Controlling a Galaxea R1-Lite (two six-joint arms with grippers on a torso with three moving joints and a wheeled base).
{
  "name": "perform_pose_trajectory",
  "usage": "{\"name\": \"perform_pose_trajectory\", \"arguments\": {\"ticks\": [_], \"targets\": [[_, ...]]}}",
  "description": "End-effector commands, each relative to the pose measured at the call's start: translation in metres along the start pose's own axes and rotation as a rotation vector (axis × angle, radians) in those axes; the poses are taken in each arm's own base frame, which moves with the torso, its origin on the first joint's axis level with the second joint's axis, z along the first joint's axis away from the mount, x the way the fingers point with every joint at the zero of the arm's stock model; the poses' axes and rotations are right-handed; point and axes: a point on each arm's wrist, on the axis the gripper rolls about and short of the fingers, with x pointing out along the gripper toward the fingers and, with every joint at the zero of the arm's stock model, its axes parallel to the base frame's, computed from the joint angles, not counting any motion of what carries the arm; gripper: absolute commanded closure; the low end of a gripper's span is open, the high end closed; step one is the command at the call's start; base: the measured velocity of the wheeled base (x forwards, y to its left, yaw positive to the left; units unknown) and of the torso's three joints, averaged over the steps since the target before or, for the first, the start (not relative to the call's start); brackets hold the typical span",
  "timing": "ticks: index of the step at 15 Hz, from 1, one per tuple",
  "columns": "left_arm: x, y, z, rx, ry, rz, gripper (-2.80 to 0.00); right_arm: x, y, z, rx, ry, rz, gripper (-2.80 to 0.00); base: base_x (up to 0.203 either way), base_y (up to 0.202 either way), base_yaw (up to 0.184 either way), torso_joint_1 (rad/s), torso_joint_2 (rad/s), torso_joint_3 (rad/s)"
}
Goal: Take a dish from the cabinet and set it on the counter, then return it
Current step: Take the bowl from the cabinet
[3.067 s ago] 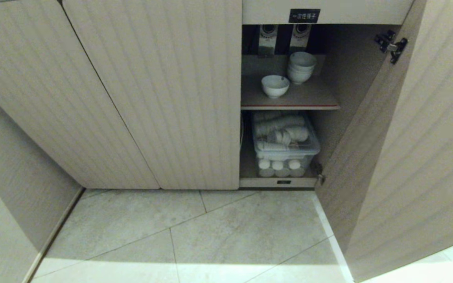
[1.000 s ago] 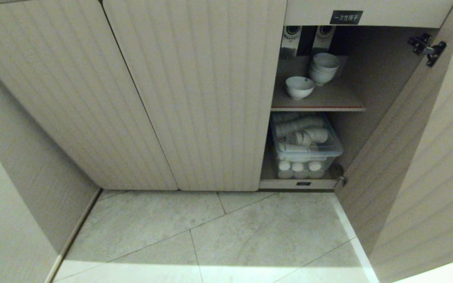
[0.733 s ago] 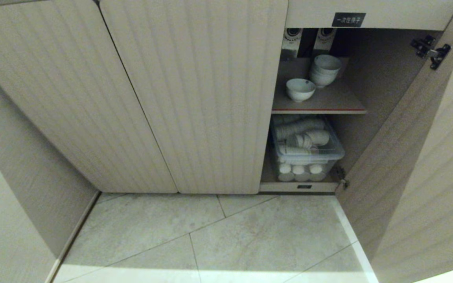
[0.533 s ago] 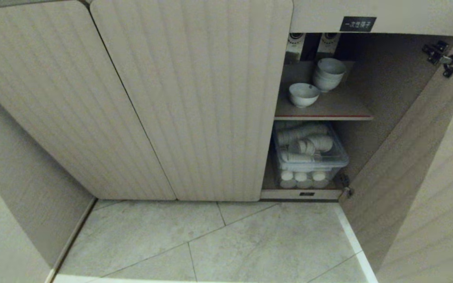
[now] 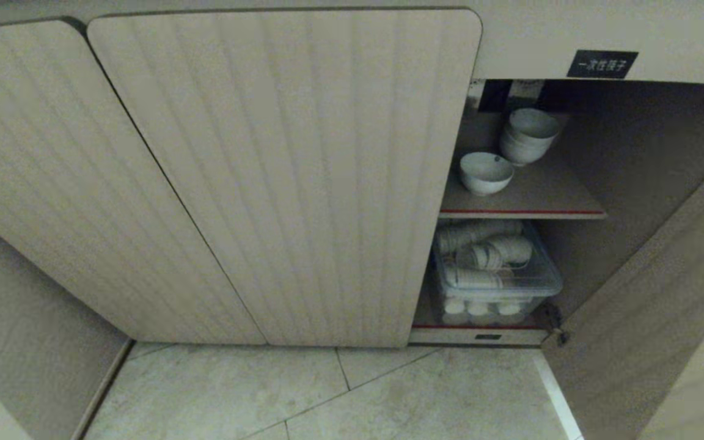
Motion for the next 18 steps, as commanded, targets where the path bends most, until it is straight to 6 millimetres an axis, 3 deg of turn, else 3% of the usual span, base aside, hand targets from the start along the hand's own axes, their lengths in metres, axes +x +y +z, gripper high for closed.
{"name": "perform_pose_trajectory", "arguments": {"ticks": [1,10,18], "targets": [[0.0,0.0,0.0,0.0,-0.001,0.0,0.0,0.0001,0.0,0.0001,0.0,0.001,0.001,0.0,0.202,0.0,0.002,0.007,0.01,0.002],[0.0,0.0,0.0,0.0,-0.001,0.0,0.0,0.0001,0.0,0.0001,0.0,0.001,-0.001,0.0,0.194,0.0,0.001,0.004,0.0,0.002],[0.0,0.0,0.0,0.0,-0.001,0.0,0.0,0.0001,0.0,0.0001,0.0,0.001,0.0,0.0,0.01,0.0,0.0,0.001,0.0,-0.001]]}}
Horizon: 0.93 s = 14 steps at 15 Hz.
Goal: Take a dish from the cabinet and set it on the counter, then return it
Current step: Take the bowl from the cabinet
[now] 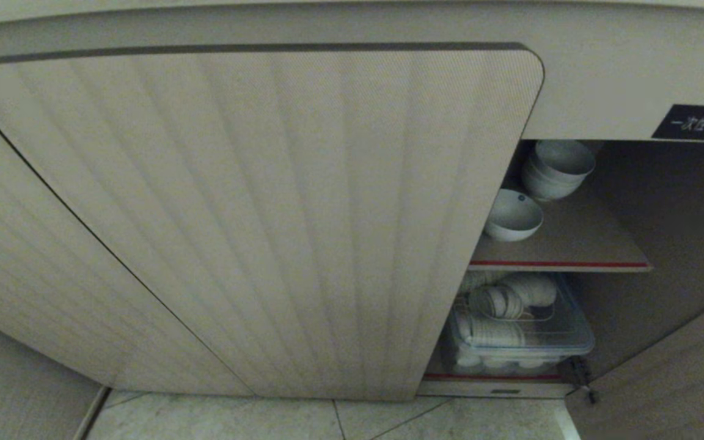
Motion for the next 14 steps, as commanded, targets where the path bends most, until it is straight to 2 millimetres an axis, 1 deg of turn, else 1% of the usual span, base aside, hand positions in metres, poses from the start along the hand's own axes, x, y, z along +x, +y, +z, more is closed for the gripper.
{"name": "perform_pose_trajectory", "arguments": {"ticks": [1,8,14], "targets": [[0.0,0.0,0.0,-0.001,-0.001,0.0,0.0,0.0001,0.0,0.0001,0.0,0.001,-0.001,0.0,0.0,0.0,0.0,0.0,0.0,0.0],[0.0,0.0,0.0,-0.001,-0.001,0.0,0.0,0.0,0.0,0.0005,-0.006,-0.001,-0.001,0.0,0.0,0.0,0.0,0.0,0.0,0.0],[0.0,0.0,0.0,-0.001,-0.001,0.0,0.0,0.0001,0.0,-0.0001,-0.045,0.002,0.001,0.0,0.0,0.0,0.0,0.0,0.0,0.0]]}}
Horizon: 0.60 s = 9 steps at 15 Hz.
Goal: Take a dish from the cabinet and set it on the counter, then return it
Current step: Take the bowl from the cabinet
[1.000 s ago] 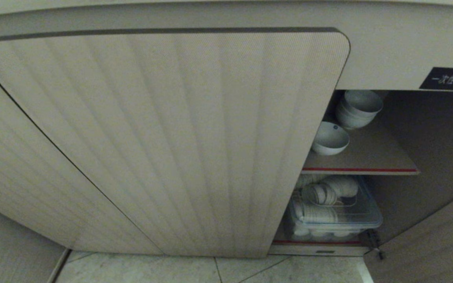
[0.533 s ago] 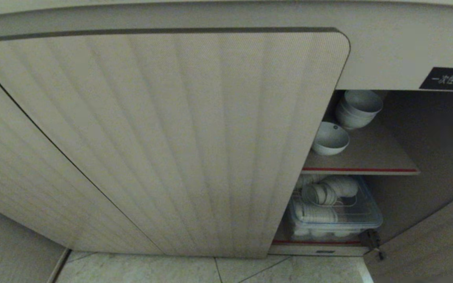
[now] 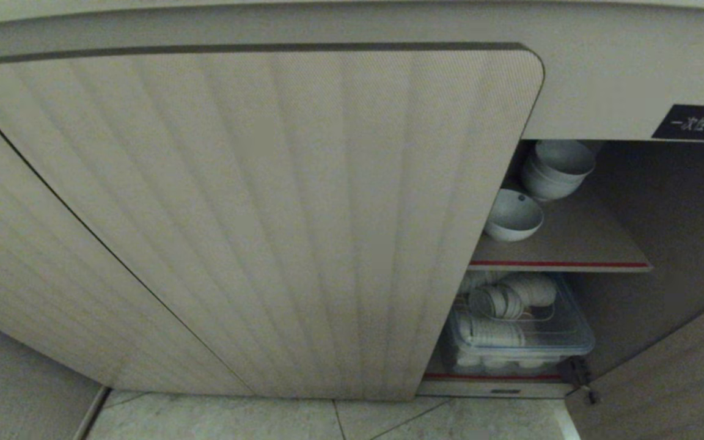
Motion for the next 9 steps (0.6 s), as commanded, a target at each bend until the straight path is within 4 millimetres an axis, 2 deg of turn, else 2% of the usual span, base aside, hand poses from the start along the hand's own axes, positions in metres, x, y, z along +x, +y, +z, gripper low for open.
{"name": "perform_pose_trajectory", "arguments": {"ticks": [1,9], "targets": [[0.0,0.0,0.0,0.0,-0.001,0.0,0.0,0.0001,0.0,0.0001,0.0,0.001,-0.001,0.0,0.0,0.0,0.0,0.0,0.0,0.0],[0.0,0.0,0.0,0.0,-0.001,0.0,0.0,0.0001,-0.0001,0.0004,-0.03,0.04,0.007,0.0,0.0,0.0,0.0,0.0,0.0,0.0]]}}
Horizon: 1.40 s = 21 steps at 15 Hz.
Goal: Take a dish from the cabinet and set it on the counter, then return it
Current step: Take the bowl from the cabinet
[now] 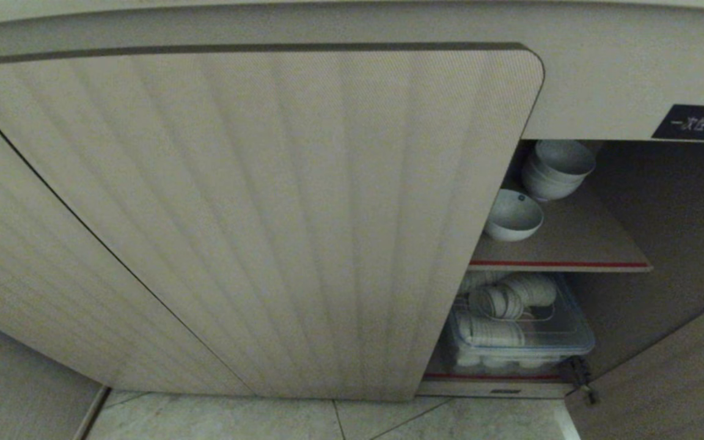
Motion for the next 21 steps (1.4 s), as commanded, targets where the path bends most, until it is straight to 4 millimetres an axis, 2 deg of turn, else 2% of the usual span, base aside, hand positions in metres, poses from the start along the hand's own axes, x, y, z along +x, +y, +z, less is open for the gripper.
{"name": "perform_pose_trajectory", "arguments": {"ticks": [1,3,6,11,14,16,19,21], "targets": [[0.0,0.0,0.0,0.0,-0.001,0.0,0.0,0.002,0.0,0.002,-0.005,0.034,0.004,0.0,0.0,0.0,0.0,0.0,0.0,0.0],[0.0,0.0,0.0,0.0,-0.001,0.0,0.0,0.008,0.0,0.011,-0.005,0.085,0.026,0.0,0.0,0.0,0.0,0.0,0.0,0.0],[0.0,0.0,0.0,0.0,-0.001,0.0,0.0,0.019,0.002,0.036,0.017,0.149,0.193,0.0,0.0,0.0,0.0,0.0,0.0,0.0],[0.0,0.0,0.0,0.0,-0.001,0.0,0.0,0.053,0.006,0.066,0.051,0.302,0.44,0.0,0.0,0.0,0.0,0.0,0.0,0.0],[0.0,0.0,0.0,0.0,-0.001,0.0,0.0,0.073,0.008,0.071,0.048,0.347,0.552,0.0,0.0,0.0,0.0,0.0,0.0,0.0],[0.0,0.0,0.0,0.0,-0.001,0.0,0.0,0.078,0.009,0.072,0.068,0.358,0.625,0.0,0.0,0.0,0.0,0.0,0.0,0.0],[0.0,0.0,0.0,0.0,-0.001,0.0,0.0,0.093,0.009,0.074,0.058,0.412,0.634,0.0,0.0,0.0,0.0,0.0,0.0,0.0],[0.0,0.0,0.0,0.0,-0.001,0.0,0.0,0.099,0.009,0.079,-0.007,0.392,0.647,0.0,0.0,0.0,0.0,0.0,0.0,0.0]]}}
